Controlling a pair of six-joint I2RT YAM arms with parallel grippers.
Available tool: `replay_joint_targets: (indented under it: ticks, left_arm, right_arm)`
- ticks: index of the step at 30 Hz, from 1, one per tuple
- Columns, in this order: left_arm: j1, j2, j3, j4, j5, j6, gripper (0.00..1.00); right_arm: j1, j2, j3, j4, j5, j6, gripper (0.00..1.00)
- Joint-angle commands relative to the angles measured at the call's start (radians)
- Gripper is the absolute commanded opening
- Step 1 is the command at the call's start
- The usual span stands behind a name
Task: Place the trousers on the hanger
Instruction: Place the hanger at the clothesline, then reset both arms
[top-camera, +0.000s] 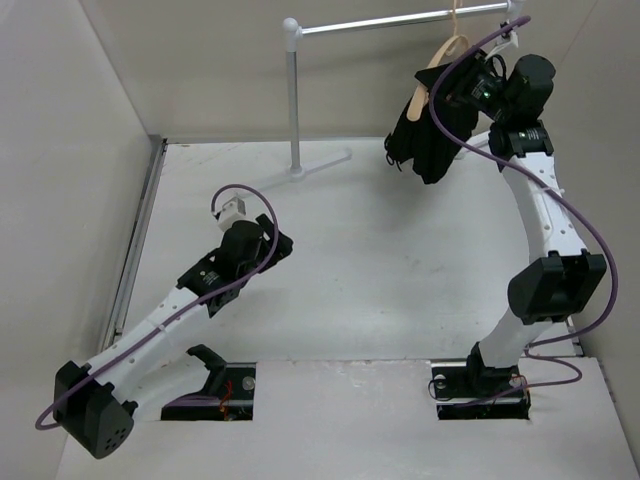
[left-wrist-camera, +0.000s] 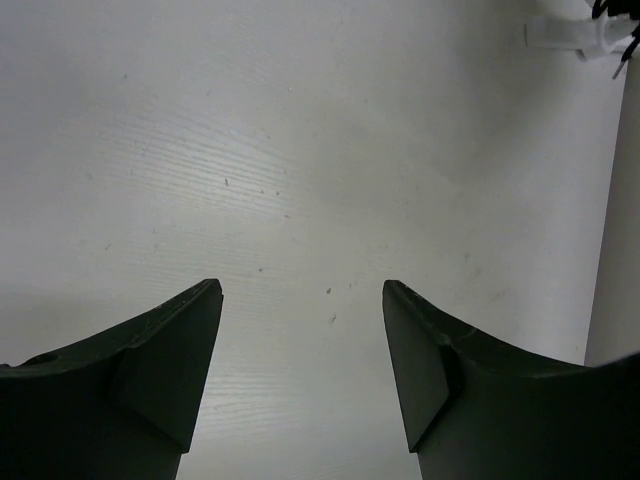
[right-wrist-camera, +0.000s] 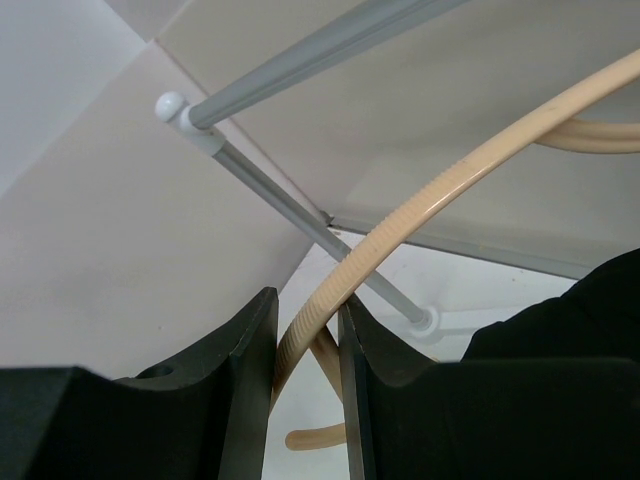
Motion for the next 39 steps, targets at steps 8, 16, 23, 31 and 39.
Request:
replay_joint_targets:
  ticks: [8, 16, 23, 31, 39]
  left_arm:
    - [0.053, 0.007, -0.011, 0.035, 0.02, 0.004, 0.65]
    - [0.108, -0.01, -0.014, 0.032, 0.043, 0.013, 0.91]
    - [0.13, -0.001, -0.007, 0.023, 0.046, 0.021, 1.0]
    - [0.151, 0.024, 0.035, -0.003, 0.044, 0.058, 1.0]
    - [0.157, 0.082, 0.11, -0.017, 0.061, 0.105, 1.0]
  right_arm:
    - [-0.015, -0.014, -0.022, 0.148, -0.01, -0.025, 0.08]
    - [-0.029, -0.017, -0.086, 0.127, 0.065, -0.015, 0.33]
    - [-0.03, -0.051, -0.143, 0.111, 0.128, -0.018, 0.75]
    - [-0.042, -0.083, -0.148, 0.064, 0.171, -0.018, 0.94]
    - [-0.064, -0.184, -0.241, 0.044, 0.217, -0.014, 1.0]
